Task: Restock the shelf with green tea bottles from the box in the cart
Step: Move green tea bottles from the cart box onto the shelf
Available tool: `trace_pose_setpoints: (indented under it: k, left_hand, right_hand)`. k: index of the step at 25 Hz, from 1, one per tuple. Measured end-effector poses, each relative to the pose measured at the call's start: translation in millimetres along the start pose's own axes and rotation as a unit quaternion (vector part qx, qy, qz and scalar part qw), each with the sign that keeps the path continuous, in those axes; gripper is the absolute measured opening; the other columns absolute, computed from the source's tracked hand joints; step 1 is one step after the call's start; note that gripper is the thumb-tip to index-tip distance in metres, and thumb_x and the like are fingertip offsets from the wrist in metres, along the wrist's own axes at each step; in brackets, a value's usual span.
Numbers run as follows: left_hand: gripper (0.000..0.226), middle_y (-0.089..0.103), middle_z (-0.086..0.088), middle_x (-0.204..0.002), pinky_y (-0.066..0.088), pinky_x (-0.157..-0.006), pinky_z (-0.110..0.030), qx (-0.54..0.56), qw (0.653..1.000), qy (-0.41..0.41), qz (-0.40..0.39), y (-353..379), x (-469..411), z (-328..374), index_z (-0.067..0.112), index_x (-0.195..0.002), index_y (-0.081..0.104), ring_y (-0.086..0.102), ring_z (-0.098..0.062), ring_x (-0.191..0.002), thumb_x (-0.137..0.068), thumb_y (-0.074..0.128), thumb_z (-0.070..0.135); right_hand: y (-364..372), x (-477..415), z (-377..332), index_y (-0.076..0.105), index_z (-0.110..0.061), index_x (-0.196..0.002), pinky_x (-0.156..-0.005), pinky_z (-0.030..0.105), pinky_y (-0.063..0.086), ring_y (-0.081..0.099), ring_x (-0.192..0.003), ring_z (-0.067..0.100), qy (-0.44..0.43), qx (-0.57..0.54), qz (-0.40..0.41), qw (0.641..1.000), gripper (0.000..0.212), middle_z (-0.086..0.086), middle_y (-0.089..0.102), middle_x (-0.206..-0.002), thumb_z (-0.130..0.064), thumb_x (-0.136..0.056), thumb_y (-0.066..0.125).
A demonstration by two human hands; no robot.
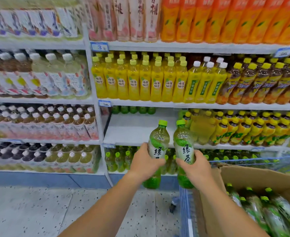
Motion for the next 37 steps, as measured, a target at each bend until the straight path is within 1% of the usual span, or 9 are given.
trace_pose_setpoints:
  k: [4, 8, 13, 17, 23, 27, 31, 33, 37]
  left_hand:
    - [0.043, 0.068, 0.006, -0.092, 0.047, -0.055, -0.019, -0.004, 0.999, 0.009, 0.031, -42.7, -37.0, 0.5, 0.027, -0.100, 0.057, 0.066, -0.008, -0.078, -0.066, 0.083, 0.026]
    - [0.042, 0.066, 0.006, -0.092, 0.049, -0.058, -0.026, -0.015, 0.998, 0.008, 0.058, -69.2, -78.3, -2.3, 0.030, -0.097, 0.055, 0.066, -0.011, -0.079, -0.066, 0.084, 0.031]
    - [0.042, 0.068, 0.010, -0.088, 0.051, -0.055, -0.023, -0.032, 0.995, 0.003, 0.090, -75.1, -128.2, -12.6, 0.032, -0.097, 0.057, 0.066, -0.002, -0.072, -0.064, 0.083, 0.039]
    - [0.048, 0.067, 0.011, -0.090, 0.057, -0.063, -0.035, -0.062, 0.992, 0.001, 0.107, -67.4, -163.3, -20.3, 0.032, -0.097, 0.055, 0.066, -0.008, -0.079, -0.061, 0.079, 0.052]
    - [0.046, 0.068, 0.015, -0.089, 0.047, -0.050, -0.010, -0.046, 0.994, -0.024, 0.098, -40.1, -206.1, -69.9, 0.036, -0.097, 0.055, 0.065, 0.006, -0.075, -0.064, 0.087, 0.041]
    - [0.045, 0.070, 0.015, -0.087, 0.047, -0.052, -0.008, -0.032, 0.996, -0.010, 0.082, -17.2, -254.6, -105.3, 0.038, -0.098, 0.058, 0.065, 0.008, -0.077, -0.065, 0.088, 0.038]
    - [0.048, 0.068, 0.027, -0.092, 0.050, -0.058, -0.009, -0.016, 0.996, 0.045, 0.078, -1.0, -309.3, -124.9, 0.042, -0.105, 0.057, 0.065, 0.009, -0.083, -0.066, 0.086, 0.043]
    - [0.049, 0.069, 0.022, -0.091, 0.051, -0.062, -0.011, -0.017, 0.994, 0.076, 0.075, 7.8, -334.9, -131.0, 0.042, -0.106, 0.056, 0.065, 0.009, -0.084, -0.067, 0.086, 0.040]
    - [0.052, 0.067, 0.029, -0.094, 0.049, -0.064, -0.006, -0.008, 0.989, 0.133, 0.058, 23.8, -373.2, -134.2, 0.045, -0.107, 0.055, 0.062, 0.014, -0.089, -0.068, 0.089, 0.037]
  right_hand:
    - [29.8, -36.4, -35.5, 0.056, -0.030, -0.104, -0.053, 0.021, 0.042, 0.061, -0.074, 0.001, -0.014, -0.013, -0.009, 1.000, 0.038, -0.014, 0.065, -0.089, -0.041, -0.077, 0.081]
    - [54.1, -81.7, -53.4, 0.052, -0.025, -0.105, -0.053, 0.023, 0.041, 0.059, -0.075, 0.004, -0.022, -0.022, -0.023, 0.999, 0.038, -0.009, 0.061, -0.089, -0.030, -0.079, 0.078]
    - [78.5, -136.6, -47.4, 0.048, -0.023, -0.110, -0.055, 0.023, 0.042, 0.056, -0.079, 0.002, -0.018, -0.037, -0.037, 0.998, 0.045, -0.008, 0.059, -0.093, -0.027, -0.077, 0.079]
    - [90.3, -164.1, -37.4, 0.049, -0.025, -0.110, -0.056, 0.019, 0.041, 0.058, -0.080, -0.001, -0.017, -0.063, -0.033, 0.997, 0.046, -0.009, 0.061, -0.095, -0.027, -0.076, 0.081]
    - [127.9, -192.8, 16.8, 0.053, -0.027, -0.113, -0.075, 0.028, 0.053, 0.064, -0.090, 0.003, 0.022, -0.097, -0.067, 0.993, 0.044, -0.011, 0.066, -0.102, -0.029, -0.078, 0.081]
    - [153.0, -228.5, 50.9, 0.053, -0.034, -0.112, -0.067, 0.018, 0.048, 0.062, -0.089, -0.004, 0.029, -0.111, -0.053, 0.992, 0.043, -0.016, 0.066, -0.102, -0.031, -0.080, 0.081]
    - [170.8, -273.4, 74.7, 0.052, -0.037, -0.106, -0.068, 0.019, 0.050, 0.063, -0.084, -0.009, 0.000, -0.119, -0.013, 0.993, 0.039, -0.017, 0.067, -0.100, -0.031, -0.080, 0.081]
    - [176.9, -289.7, 88.7, 0.051, -0.039, -0.104, -0.072, 0.021, 0.050, 0.062, -0.085, -0.013, -0.012, -0.126, 0.019, 0.992, 0.040, -0.019, 0.067, -0.100, -0.031, -0.079, 0.082]
    - [189.0, -317.9, 99.1, 0.052, -0.033, -0.119, -0.079, 0.017, 0.051, 0.063, -0.097, -0.009, -0.070, -0.131, 0.067, 0.987, 0.050, -0.019, 0.067, -0.109, -0.028, -0.080, 0.083]
Point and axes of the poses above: each hand's wrist, its own x-axis away from the middle knuckle, its own y-axis out of the palm, z = x × y, the point moved 9 cm from there along -x, towards the middle knuckle
